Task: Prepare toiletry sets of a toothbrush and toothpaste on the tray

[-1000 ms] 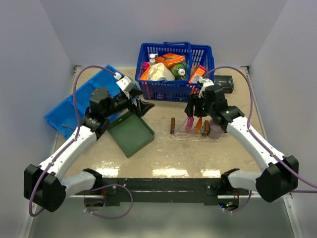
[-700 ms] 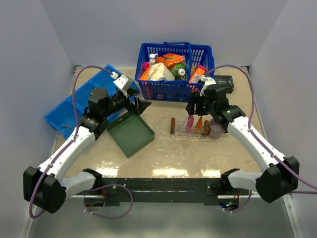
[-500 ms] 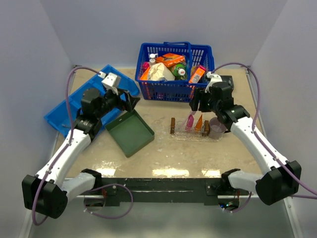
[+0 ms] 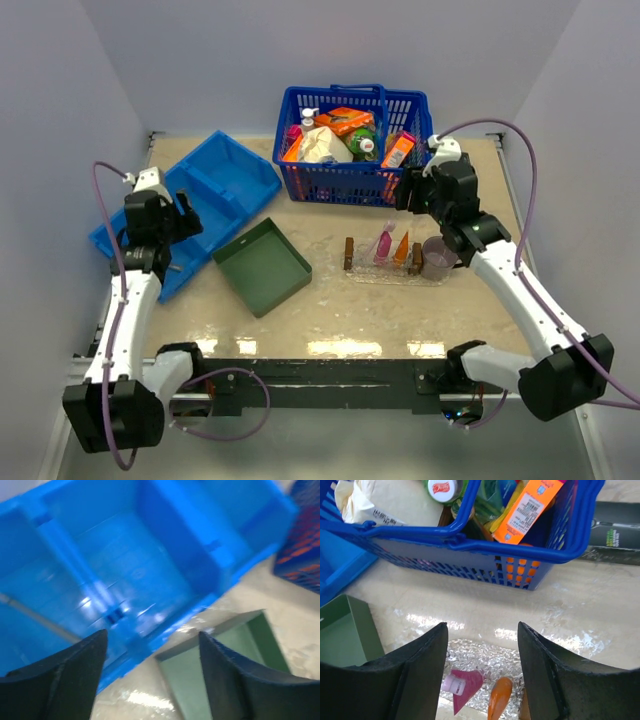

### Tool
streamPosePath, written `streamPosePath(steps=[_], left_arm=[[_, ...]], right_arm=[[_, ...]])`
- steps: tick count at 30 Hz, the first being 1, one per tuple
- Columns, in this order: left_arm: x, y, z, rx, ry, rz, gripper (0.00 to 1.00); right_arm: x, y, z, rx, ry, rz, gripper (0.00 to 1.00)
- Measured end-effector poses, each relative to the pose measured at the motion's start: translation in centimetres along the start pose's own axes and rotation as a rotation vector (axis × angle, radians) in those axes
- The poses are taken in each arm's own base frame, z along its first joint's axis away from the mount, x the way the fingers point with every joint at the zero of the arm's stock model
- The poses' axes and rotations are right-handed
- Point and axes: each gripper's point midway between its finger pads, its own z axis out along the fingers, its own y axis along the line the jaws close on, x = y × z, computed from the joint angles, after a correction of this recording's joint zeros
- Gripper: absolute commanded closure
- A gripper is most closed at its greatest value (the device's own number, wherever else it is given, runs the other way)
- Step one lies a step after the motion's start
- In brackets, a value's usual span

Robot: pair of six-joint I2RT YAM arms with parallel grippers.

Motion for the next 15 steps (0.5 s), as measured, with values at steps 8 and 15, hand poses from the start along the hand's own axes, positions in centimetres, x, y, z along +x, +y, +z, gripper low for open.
streamPosePath(steps=[8,15], left_arm=[[3.6,9.0,0.6,-0.338,0.154,-0.104,0.41],[5.5,12.3,1.8,-0.471,0.217,-0.192,0.51]], right_arm=[[-3.2,-1.9,-1.8,0.105,-0.135,-0.003,0.41],[-5.5,-2.7,-2.2,0.154,-0.238,0.011,0.41]])
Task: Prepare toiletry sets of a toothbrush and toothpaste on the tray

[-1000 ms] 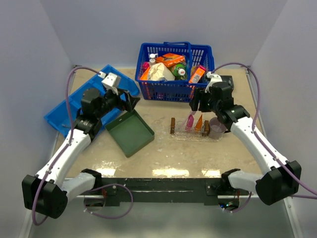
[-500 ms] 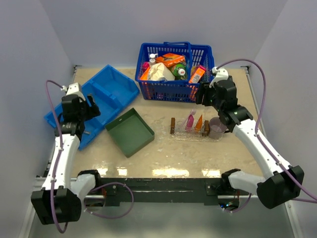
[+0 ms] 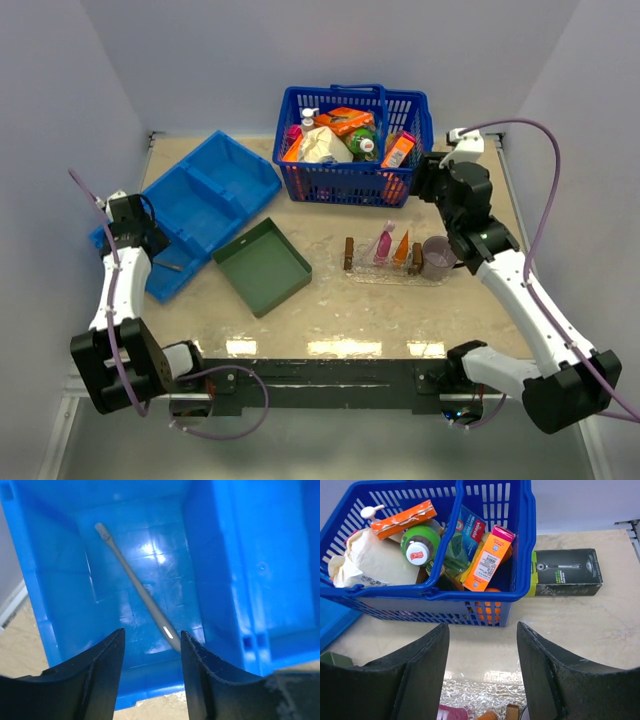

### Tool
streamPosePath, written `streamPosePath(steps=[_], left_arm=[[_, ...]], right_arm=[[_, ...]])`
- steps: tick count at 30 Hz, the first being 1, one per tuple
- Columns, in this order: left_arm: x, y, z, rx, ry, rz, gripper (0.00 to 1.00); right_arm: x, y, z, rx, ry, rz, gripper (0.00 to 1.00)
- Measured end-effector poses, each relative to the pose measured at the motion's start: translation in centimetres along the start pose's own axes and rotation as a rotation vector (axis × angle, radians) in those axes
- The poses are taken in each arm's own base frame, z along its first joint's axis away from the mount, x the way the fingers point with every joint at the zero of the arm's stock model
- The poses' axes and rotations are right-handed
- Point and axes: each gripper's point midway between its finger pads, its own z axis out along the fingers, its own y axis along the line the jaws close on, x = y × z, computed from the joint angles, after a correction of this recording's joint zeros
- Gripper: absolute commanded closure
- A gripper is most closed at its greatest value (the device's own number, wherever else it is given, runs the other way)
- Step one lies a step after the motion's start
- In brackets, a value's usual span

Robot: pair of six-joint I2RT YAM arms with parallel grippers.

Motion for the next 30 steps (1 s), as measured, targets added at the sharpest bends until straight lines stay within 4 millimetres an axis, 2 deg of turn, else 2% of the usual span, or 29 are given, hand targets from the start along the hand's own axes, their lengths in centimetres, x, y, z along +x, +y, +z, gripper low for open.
streamPosePath(steps=[8,16,21,24,28,30], left_arm=[[2.8,0.6,3.9,-0.098,0.126,-0.095,0.53],[4.7,1.6,6.5,-0.221,0.186,-0.173,0.54],[4.5,1.4,7.4,-0.217,0.165,-0.209,0.55],[4.2,1.3,8.1,-0.192,0.144,-0.232,0.55],[5.0,1.4,9.0,-0.183,0.155,-0.242,0.56],[4.6,1.2,9.3,-0.168,0.138,-0.254,0.56]], right_arm=[[2.5,-0.1,2.3,0.027,0.067,-0.033,0.41],[1.9,-1.5,2.7,0.059,0.045,-0.022,0.41],[1.4,-2.7,3.0,0.077,0.032,0.0,0.41],[1.3,-2.7,3.1,0.07,0.03,0.005,0.41],[1.4,-2.6,3.1,0.064,0.032,0.006,0.41],[1.4,-2.6,3.1,0.063,0.032,0.006,0.41]])
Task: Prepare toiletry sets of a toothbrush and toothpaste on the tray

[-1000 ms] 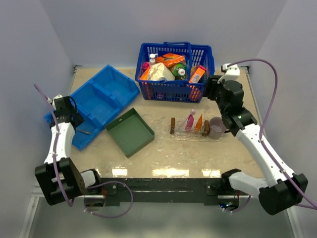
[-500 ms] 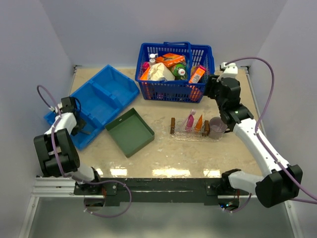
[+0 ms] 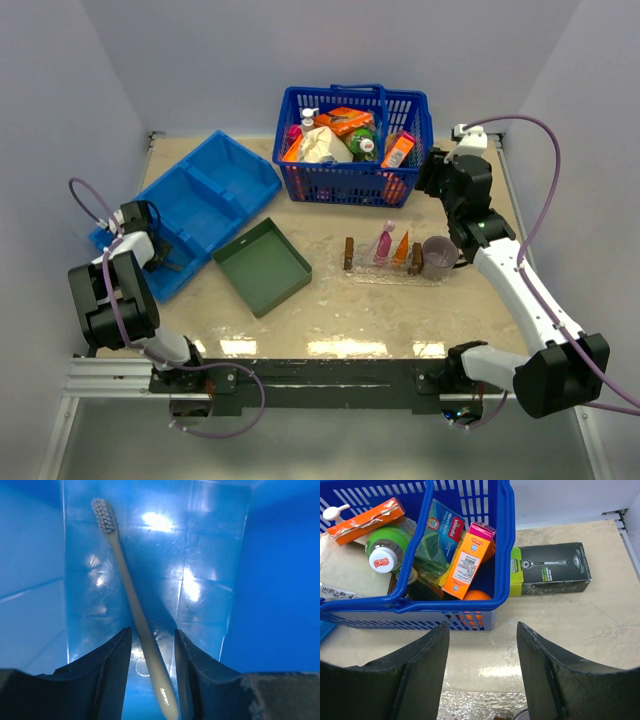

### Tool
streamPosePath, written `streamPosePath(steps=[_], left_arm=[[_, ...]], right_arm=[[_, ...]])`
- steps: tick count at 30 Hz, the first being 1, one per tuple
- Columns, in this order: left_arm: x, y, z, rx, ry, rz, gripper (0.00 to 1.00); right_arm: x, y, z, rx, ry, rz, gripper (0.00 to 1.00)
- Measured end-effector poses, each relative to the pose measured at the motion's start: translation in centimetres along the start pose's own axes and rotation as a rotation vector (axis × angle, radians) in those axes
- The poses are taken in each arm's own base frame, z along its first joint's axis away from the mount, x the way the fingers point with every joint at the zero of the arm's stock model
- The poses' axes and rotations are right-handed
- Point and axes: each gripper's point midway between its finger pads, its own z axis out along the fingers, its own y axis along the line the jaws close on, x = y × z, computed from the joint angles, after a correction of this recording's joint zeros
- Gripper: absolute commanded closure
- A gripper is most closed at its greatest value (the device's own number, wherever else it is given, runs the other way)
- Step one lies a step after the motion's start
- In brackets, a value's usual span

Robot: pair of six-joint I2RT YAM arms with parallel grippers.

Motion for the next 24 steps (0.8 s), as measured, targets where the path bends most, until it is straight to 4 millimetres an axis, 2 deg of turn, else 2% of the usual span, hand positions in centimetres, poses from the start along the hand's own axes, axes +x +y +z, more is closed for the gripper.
streamPosePath(steps=[8,9,12,19,24], left_arm=[[-0.3,-0.3,0.4,0.026,-0.015,-0.014,0.81],[-0.4,-0.3,0.4,0.025,-0.016,-0.01,0.89],[-0.4,-0.3,0.4,0.028,-0.016,-0.012,1.0],[-0.5,-0.6,0.3,0.046,-0.016,-0.01,1.0],[-0.7,-0.5,-0.7,0.068,-0.035,0.01,1.0]], right_arm=[[0.1,0.0,0.0,-0.003,0.002,0.0,0.42],[0.1,0.0,0.0,-0.003,0.002,0.0,0.42],[0.2,0.0,0.0,-0.002,0.003,0.0,0.42],[0.3,0.0,0.0,-0.003,0.006,0.003,0.42],[0.3,0.3,0.0,-0.016,0.008,0.006,0.42]])
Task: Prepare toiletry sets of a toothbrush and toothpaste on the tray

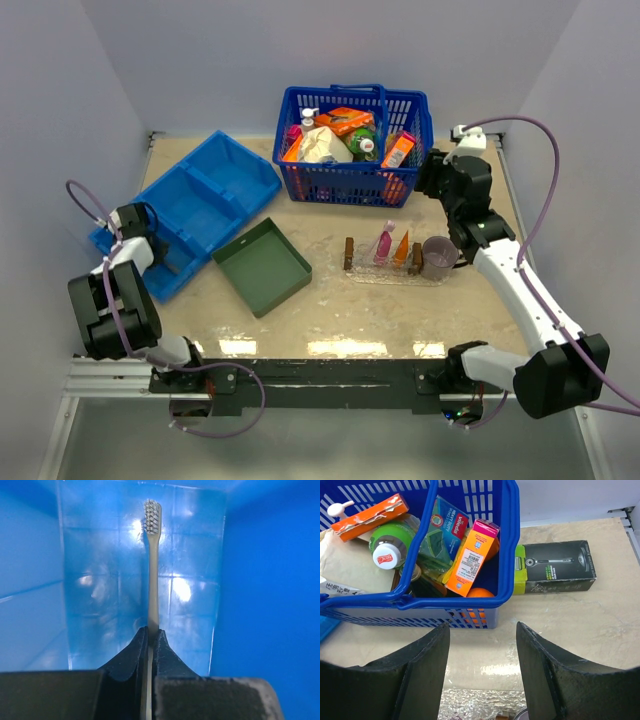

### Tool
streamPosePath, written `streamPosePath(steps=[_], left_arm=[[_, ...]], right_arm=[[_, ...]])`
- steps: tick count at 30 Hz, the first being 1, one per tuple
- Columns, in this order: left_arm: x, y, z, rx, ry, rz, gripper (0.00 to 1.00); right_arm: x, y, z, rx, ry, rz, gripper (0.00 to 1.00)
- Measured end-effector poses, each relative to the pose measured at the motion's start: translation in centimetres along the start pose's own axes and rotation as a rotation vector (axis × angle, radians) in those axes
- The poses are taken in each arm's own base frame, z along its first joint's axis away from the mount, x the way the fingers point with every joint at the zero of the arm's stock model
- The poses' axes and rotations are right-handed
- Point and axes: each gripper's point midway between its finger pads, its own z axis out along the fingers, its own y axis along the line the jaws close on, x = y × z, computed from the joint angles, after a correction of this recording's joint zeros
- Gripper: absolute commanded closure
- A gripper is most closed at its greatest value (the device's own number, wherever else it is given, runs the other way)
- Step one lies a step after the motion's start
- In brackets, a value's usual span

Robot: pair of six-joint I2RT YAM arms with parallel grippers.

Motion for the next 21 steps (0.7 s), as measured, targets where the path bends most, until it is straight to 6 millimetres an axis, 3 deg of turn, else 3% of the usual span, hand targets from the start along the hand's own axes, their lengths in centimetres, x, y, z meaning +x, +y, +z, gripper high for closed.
streamPosePath(steps=[21], left_arm=[[-3.9,-0.8,-6.5,0.184,-0.253,0.133,1.0]], right_arm=[[-1.2,0.6,-1.2,-0.04,-0.031,0.029,0.41]])
